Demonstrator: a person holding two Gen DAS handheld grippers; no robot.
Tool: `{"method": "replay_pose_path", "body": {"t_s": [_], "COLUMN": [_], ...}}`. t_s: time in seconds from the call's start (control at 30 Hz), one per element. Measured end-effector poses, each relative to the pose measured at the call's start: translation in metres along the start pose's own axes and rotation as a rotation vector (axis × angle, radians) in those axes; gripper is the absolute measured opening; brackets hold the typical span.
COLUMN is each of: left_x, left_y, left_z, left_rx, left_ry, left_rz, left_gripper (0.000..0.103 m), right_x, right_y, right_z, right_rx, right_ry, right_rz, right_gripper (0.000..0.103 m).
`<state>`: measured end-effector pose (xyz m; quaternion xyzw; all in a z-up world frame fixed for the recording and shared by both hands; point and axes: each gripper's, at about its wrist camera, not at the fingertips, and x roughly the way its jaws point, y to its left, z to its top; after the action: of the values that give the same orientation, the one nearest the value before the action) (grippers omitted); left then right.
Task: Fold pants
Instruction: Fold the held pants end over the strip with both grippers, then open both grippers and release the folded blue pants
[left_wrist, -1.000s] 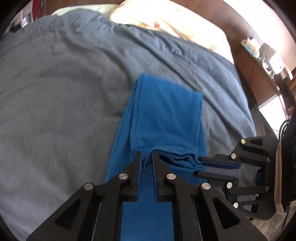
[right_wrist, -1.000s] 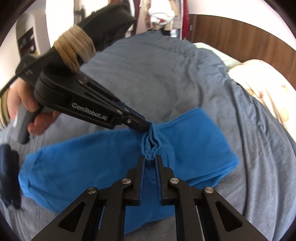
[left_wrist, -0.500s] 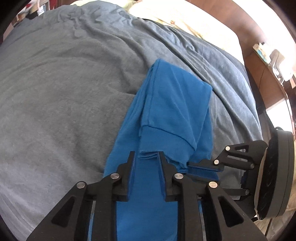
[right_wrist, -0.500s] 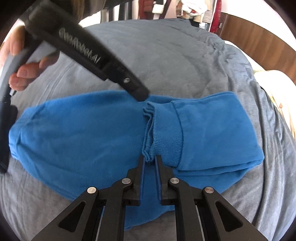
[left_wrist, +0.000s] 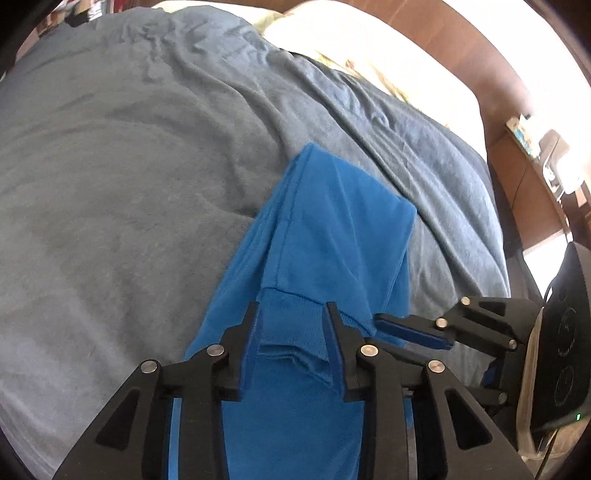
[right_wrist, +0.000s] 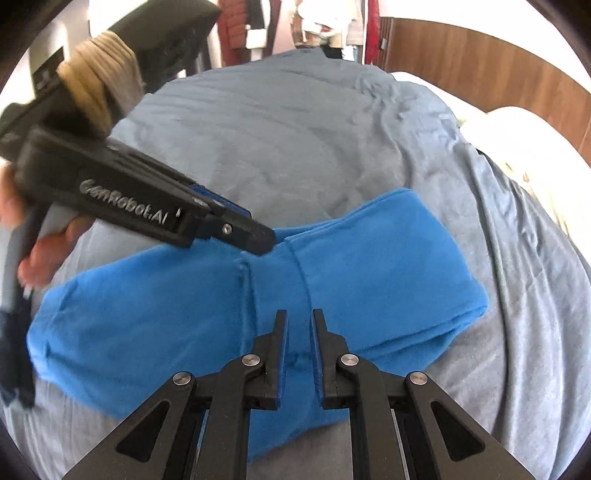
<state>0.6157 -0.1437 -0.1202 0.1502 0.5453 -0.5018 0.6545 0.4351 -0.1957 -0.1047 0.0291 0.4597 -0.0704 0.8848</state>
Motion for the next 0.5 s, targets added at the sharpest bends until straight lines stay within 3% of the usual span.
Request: {"method": "replay_pose_path", "body": {"t_s": [0.17,0.5], "left_x": [0.023,0.026], "left_y": [-0.008,0.004], "left_z": [-0.011,-0.026], "left_rx": [0.124,0.148], "left_ry": [0.067,0.090], "left_rz": [0.118,0.173], "left_gripper": [0.030,0.030], "right_x": [0.022,0.036], "right_y": [0.010,0.019], "right_z": [-0.005,-0.025], "right_rx": [-0.030,-0.024], "right_ry": [0.044,0.138], "right_rz": [0.016,0.075], "right_gripper": [0.013,0.013]}}
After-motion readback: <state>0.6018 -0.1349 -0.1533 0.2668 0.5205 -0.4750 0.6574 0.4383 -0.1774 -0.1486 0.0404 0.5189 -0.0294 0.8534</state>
